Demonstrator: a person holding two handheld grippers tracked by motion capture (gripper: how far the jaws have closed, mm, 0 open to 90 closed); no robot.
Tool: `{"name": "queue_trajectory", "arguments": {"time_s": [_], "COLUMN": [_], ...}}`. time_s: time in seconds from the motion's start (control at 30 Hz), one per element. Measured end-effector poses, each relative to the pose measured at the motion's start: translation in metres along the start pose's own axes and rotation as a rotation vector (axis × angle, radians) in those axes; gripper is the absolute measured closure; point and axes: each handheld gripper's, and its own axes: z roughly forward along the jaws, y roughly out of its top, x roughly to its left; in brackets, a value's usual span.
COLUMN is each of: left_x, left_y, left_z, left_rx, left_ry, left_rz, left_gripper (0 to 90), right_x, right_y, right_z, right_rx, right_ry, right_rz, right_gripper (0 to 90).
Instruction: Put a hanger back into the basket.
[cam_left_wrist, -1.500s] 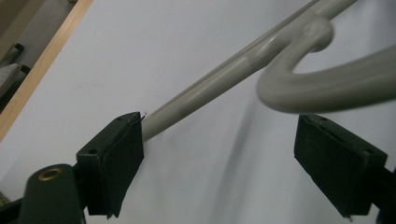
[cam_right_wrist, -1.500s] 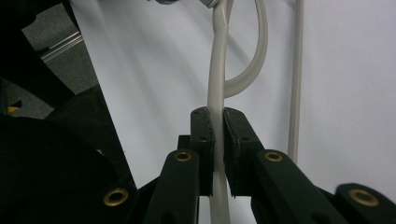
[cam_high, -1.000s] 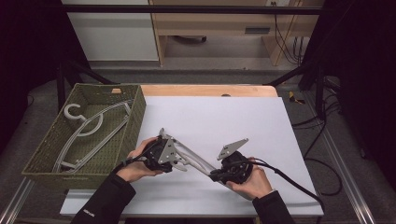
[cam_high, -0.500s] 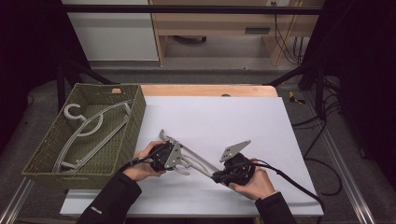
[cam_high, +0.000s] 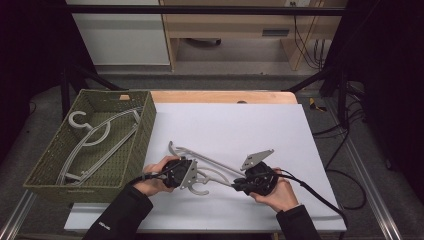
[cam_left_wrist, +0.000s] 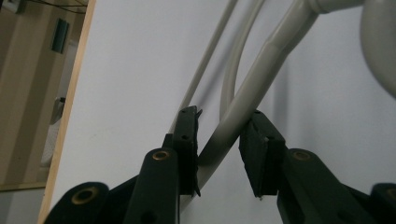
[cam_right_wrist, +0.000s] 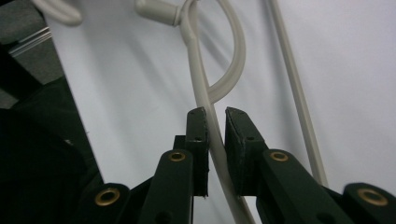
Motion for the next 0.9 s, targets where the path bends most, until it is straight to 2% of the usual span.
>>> {"name": "queue_trajectory", "arguments": {"time_s": [0.17, 0.27, 0.3, 0.43, 0.5, 0.53, 0.57, 0.6, 0.63, 0.73, 0.9], "left_x": [-0.007, -0.011, -0.012, -0.012, -0.013, -0.013, -0.011, -0.011, -0.010, -0.010, -0.004], "left_y": [0.005, 0.010, 0.011, 0.016, 0.021, 0.024, 0.026, 0.028, 0.029, 0.031, 0.037], "left_z": [0.001, 0.002, 0.002, 0.000, -0.002, -0.003, -0.004, -0.004, -0.003, -0.002, -0.008], "left_rx": [0.022, 0.047, 0.049, 0.050, 0.055, 0.059, 0.059, 0.062, 0.073, 0.092, 0.107], "left_ry": [0.006, 0.010, 0.022, 0.038, 0.052, 0.052, 0.032, 0.033, 0.030, 0.021, 0.013], "left_rz": [0.058, 0.092, 0.092, 0.111, 0.124, 0.119, 0.083, 0.070, 0.081, 0.058, -0.031], "left_gripper": [72.3, 75.9, 76.4, 77.4, 78.8, 79.6, 80.0, 80.0, 80.1, 80.2, 80.2], "right_x": [-0.004, -0.007, -0.008, -0.010, -0.010, -0.009, -0.009, -0.009, -0.009, -0.010, -0.015], "right_y": [-0.003, -0.004, -0.004, -0.006, -0.007, -0.007, -0.007, -0.008, -0.008, -0.011, -0.021], "right_z": [-0.002, -0.006, -0.007, -0.015, -0.020, -0.023, -0.025, -0.028, -0.030, -0.036, -0.046], "right_rx": [-0.020, -0.066, -0.089, -0.167, -0.216, -0.237, -0.257, -0.271, -0.279, -0.301, -0.342], "right_ry": [-0.037, -0.072, -0.087, -0.121, -0.142, -0.143, -0.148, -0.151, -0.156, -0.165, -0.181], "right_rz": [0.006, 0.008, -0.002, 0.024, 0.017, 0.019, 0.023, 0.022, 0.023, 0.034, 0.092], "right_gripper": [77.7, 73.1, 73.0, 68.0, 65.9, 64.1, 62.4, 62.2, 62.0, 61.9, 60.6]}}
